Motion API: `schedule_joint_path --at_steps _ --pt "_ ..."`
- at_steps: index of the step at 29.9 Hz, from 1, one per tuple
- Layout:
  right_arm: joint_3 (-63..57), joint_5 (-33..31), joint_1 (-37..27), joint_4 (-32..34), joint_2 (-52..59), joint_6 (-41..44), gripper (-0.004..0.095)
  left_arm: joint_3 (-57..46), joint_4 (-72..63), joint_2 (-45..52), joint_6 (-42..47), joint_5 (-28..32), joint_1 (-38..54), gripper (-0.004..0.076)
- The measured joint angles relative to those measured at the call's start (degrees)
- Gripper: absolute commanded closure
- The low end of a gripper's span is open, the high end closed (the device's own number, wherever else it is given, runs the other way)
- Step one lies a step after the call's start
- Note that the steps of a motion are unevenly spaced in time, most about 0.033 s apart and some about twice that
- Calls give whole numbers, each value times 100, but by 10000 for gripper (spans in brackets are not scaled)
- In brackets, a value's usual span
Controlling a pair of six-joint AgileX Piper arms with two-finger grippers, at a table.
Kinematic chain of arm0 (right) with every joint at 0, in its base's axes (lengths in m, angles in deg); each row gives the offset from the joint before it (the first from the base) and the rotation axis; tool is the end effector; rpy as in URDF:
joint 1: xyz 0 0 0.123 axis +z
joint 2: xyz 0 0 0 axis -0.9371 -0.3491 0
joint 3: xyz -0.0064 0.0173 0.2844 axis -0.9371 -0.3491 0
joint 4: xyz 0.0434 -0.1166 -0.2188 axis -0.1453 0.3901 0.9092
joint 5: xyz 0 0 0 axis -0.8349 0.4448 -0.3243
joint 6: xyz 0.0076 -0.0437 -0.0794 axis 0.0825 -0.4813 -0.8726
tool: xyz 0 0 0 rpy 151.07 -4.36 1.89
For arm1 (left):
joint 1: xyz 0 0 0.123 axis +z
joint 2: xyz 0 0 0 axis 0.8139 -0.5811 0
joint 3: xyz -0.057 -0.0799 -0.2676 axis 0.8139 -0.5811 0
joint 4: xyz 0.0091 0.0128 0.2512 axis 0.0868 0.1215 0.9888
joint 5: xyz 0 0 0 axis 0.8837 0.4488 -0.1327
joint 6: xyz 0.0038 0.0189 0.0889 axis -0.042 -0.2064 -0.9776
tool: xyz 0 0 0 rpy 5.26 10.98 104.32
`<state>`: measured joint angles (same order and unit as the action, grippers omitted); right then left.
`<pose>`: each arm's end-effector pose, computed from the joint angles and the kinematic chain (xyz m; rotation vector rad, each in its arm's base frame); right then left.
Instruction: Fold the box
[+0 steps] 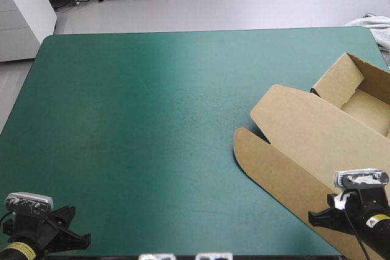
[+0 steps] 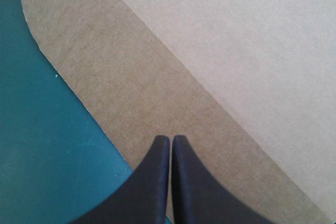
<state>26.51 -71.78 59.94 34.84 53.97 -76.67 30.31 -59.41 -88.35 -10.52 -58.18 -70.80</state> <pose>0.0561 0.0140 0.2953 -0.1710 2.3885 0.1348 0.0208 -0.0012 0.2742 0.2614 2.2605 -0.1074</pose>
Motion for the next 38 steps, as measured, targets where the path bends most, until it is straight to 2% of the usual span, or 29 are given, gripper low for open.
schedule_joint_path --at_steps 9,38 --pt "-471 22 0 -24 557 -4 910 -5 0 0 0 0 0 664" --pt "-754 183 0 -175 582 -4 910 -5 0 0 0 218 0 664"
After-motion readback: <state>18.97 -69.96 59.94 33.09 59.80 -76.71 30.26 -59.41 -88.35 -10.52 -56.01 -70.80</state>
